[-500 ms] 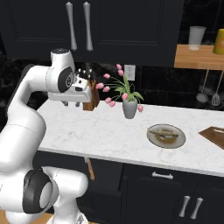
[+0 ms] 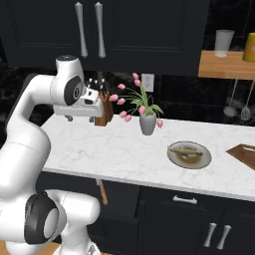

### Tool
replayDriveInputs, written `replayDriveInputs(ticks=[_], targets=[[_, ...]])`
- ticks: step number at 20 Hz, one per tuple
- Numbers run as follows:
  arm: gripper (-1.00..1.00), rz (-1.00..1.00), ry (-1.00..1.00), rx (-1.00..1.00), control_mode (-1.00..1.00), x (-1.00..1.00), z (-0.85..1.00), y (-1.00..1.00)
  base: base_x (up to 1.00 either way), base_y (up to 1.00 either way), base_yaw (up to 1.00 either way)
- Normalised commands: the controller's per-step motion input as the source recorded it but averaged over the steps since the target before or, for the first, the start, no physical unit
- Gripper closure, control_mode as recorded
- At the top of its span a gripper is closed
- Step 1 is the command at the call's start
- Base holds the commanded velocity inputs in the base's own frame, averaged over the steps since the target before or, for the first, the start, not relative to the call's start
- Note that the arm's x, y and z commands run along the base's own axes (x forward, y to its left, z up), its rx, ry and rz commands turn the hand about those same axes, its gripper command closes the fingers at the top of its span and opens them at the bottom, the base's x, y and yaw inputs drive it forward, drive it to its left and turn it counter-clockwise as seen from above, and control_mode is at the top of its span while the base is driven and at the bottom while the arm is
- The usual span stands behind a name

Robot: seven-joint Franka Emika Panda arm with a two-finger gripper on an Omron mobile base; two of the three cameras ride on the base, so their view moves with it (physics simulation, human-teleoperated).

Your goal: Pick up the knife from the drawer and place it on the cutting board. Then place the meat from the plate to the cutting board.

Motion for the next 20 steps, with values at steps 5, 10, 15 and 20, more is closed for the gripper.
replayDriveInputs(ticks=[5,10,15,20], targets=[[-1.00,-0.02,0.08,0.00,1.00,-0.27,-0.09,-0.05,-0.34,-0.23,-0.03],[-1.00,0.00,0.00,0.00,1.00,0.00,0.00,0.00,-0.45,-0.99,0.00],[-1.00,0.00,0.00,0.00,1.00,0.00,0.00,0.00,-0.01,-1.00,0.15],[-1.00,0.00,0.00,0.00,1.00,0.00,0.00,0.00,0.00,-0.60,0.61]])
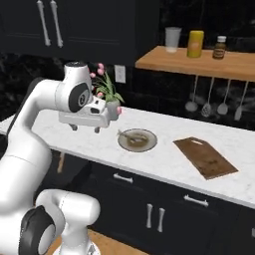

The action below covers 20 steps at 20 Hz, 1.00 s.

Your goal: Pick up the knife from the drawer and place it on the cutting board. Then place the meat from the plate to the cutting board.

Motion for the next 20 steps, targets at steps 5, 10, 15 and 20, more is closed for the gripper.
replayDriveInputs(ticks=[5,10,15,20], targets=[[-1.00,0.00,0.00,0.00,1.00,0.00,0.00,0.00,-0.05,0.00,0.92],[-1.00,0.00,0.00,0.00,1.00,0.00,0.00,0.00,-0.07,-0.03,0.90],[-1.00,0.00,0.00,0.00,1.00,0.00,0.00,0.00,0.28,-0.32,0.70],[-1.00,0.00,0.00,0.00,1.00,0.00,0.00,0.00,-0.11,-0.91,0.46]])
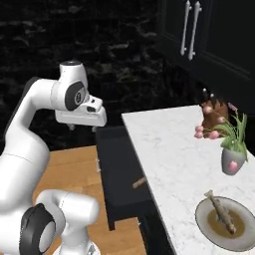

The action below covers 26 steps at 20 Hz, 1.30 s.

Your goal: Pick up the knife from the drawer and place it on the cutting board. Then place the meat from the plate to the cutting board.

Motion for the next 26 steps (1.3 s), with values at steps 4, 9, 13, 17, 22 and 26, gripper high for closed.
replayDriveInputs(ticks=[4,9,13,17,22,26], targets=[[-1.00,0.00,0.00,0.00,1.00,0.00,0.00,0.00,-0.15,-1.00,0.32],[-1.00,0.00,0.00,0.00,1.00,0.00,0.00,0.00,-0.48,-0.59,0.20],[-1.00,0.00,0.00,0.00,1.00,0.00,0.00,0.00,-0.08,0.01,0.11],[-1.00,0.00,0.00,0.00,1.00,0.00,0.00,0.00,-0.08,0.02,0.08],[-1.00,0.01,0.01,-0.03,-1.00,-0.05,-0.07,0.10,-0.02,0.00,0.00],[-1.00,0.00,0.09,-0.09,-1.00,0.00,-0.18,0.73,0.00,0.00,0.00]])
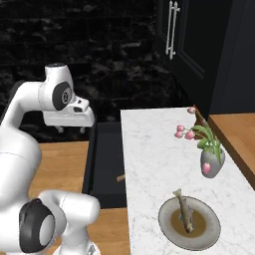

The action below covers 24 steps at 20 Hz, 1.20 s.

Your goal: Pick up the knife from the drawer and place it on the cutting board. Then place the meat from the plate to the cutting board.

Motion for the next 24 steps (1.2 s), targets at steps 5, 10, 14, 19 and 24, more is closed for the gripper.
replayDriveInputs(ticks=[5,10,14,19,24], targets=[[-1.00,0.00,0.32,-0.10,-1.00,0.47,-0.85,0.64,0.00,0.00,0.00],[-1.00,0.00,0.43,-0.05,-1.00,0.89,-1.00,0.19,0.00,0.00,0.00],[-1.00,0.00,0.26,0.00,-1.00,0.61,-1.00,0.00,0.00,0.00,0.00],[-1.00,0.00,0.09,-0.01,-1.00,0.48,-1.00,0.05,0.00,0.00,0.00],[-1.00,0.01,-0.01,-0.01,-1.00,0.25,-0.86,0.00,0.00,0.00,0.00]])
